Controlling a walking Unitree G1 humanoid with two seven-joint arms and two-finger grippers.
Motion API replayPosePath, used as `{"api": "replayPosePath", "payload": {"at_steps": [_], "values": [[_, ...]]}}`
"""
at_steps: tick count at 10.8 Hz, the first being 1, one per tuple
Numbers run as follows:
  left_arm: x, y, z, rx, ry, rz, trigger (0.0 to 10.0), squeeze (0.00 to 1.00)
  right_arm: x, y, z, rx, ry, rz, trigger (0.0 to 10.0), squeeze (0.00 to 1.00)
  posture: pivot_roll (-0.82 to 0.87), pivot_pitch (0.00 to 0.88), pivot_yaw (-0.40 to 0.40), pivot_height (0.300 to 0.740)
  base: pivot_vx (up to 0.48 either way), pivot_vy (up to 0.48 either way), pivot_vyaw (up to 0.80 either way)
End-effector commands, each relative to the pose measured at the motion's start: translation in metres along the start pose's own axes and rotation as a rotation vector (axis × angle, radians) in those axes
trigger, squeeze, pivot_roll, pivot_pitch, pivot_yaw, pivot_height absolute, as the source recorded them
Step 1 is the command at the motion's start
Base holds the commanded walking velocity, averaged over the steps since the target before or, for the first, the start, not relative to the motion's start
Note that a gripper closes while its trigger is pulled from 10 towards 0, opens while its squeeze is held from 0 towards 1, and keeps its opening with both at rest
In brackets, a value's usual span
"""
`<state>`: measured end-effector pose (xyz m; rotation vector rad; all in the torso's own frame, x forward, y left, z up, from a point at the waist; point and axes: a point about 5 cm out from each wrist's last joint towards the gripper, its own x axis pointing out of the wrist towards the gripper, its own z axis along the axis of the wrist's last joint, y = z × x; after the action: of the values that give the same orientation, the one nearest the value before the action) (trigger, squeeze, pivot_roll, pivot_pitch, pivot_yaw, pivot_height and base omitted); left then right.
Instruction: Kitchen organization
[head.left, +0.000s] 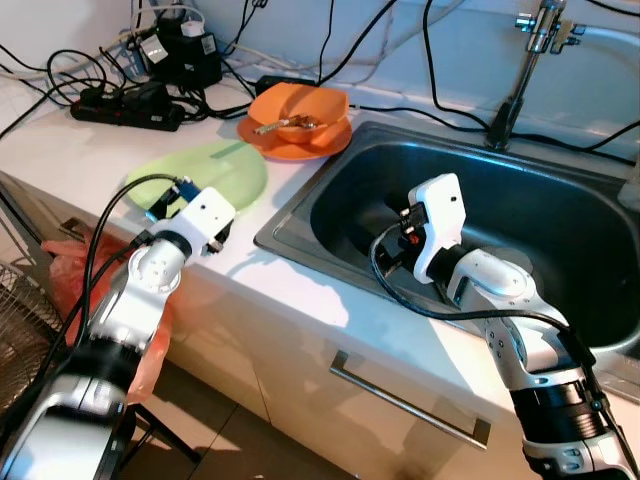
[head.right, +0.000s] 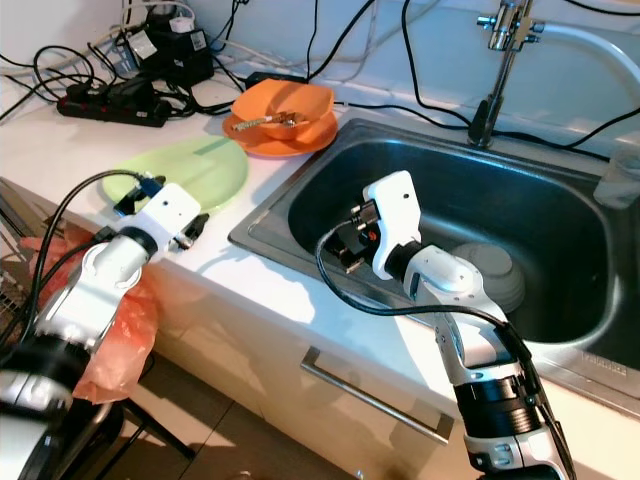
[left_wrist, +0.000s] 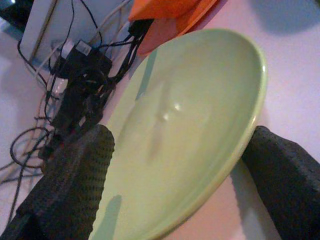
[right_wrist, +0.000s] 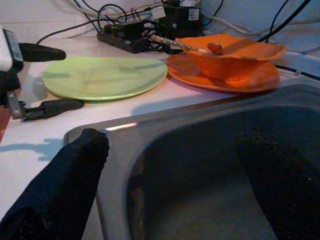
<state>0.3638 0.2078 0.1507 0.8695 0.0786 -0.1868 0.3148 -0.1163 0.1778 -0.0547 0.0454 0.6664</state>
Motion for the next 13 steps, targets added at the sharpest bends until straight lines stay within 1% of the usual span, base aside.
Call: {"api": "replayPosePath", "payload": {"at_steps": [1, 2, 4, 9, 13], "values": [[0.002, -0.005, -0.009, 0.039, 0.039, -0.024, 10.0, 0.0, -0.002, -0.002, 0.005, -0.004, -0.016, -0.02, 10.0, 0.0, -0.01, 0.0, 0.047, 0.74, 0.0, 0.0, 0.0], [0.004, -0.004, -0.011, 0.049, 0.046, -0.029, 8.3, 0.0, -0.003, -0.003, 0.005, -0.004, -0.017, -0.024, 10.0, 0.0, -0.01, 0.0, 0.048, 0.74, 0.0, 0.0, 0.0], [0.005, -0.004, -0.013, 0.061, 0.047, -0.044, 0.0, 0.0, -0.004, -0.004, 0.005, -0.003, -0.015, -0.034, 10.0, 0.0, -0.01, 0.0, 0.047, 0.74, 0.0, 0.0, 0.0], [0.005, -0.011, -0.021, 0.046, 0.05, -0.094, 0.0, 0.0, -0.003, -0.006, 0.005, -0.003, -0.015, -0.044, 10.0, 0.0, -0.01, 0.0, 0.046, 0.74, 0.0, 0.0, 0.0], [0.006, -0.016, -0.02, 0.055, 0.033, -0.121, 0.0, 0.0, -0.003, -0.007, 0.005, -0.002, -0.016, -0.051, 10.0, 0.0, -0.01, 0.0, 0.049, 0.74, 0.0, 0.0, 0.0]]}}
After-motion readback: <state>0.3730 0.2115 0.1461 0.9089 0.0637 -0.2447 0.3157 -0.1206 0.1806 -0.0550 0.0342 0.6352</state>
